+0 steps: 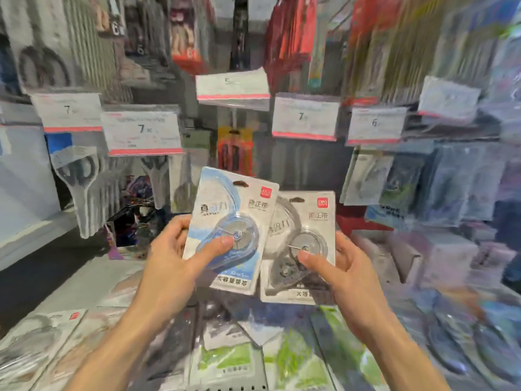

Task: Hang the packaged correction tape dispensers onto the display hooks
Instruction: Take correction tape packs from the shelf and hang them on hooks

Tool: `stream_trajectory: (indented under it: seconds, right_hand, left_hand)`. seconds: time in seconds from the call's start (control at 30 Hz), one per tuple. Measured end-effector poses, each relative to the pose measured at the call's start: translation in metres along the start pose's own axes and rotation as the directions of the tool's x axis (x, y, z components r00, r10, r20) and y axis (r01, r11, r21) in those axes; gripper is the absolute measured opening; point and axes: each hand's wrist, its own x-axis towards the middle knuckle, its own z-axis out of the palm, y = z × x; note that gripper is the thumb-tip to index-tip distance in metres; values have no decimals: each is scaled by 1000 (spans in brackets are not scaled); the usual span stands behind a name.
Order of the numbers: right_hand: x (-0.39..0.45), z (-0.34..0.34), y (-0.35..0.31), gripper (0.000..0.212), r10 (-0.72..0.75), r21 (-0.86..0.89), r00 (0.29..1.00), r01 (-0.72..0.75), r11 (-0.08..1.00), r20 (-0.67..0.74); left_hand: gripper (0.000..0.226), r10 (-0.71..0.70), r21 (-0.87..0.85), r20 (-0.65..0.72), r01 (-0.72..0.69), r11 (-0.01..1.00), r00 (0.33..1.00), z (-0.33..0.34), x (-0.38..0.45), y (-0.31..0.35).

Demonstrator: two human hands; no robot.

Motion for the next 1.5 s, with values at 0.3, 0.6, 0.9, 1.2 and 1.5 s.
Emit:
stream_trajectory:
  seconds: [0.3, 0.6, 0.9, 1.2, 1.5]
  right_hand:
    - [25, -116, -12, 31, -27, -57, 994, 33, 998, 104]
    - [58, -119, -14, 33, -113, -94, 986, 125, 988, 124]
    - [85, -85, -8, 30, -173, -123, 983, 180, 976, 65]
    - [116, -34, -25, 30, -298, -84, 948, 308, 948, 113]
    - [138, -20, -34, 27, -318, -79, 944, 325, 942, 84]
  left_hand:
    - [42, 80, 145, -187, -53, 988, 979, 93, 2, 19]
    - [33, 107, 233, -259, -45, 972, 960, 98, 30, 17]
    - [34, 217, 141, -146, -196, 970, 965, 86, 38, 37]
    - [37, 312, 124, -99, -299, 946, 945, 73, 48, 51]
    - [41, 355, 167, -97, -337, 927, 930, 58, 53, 45]
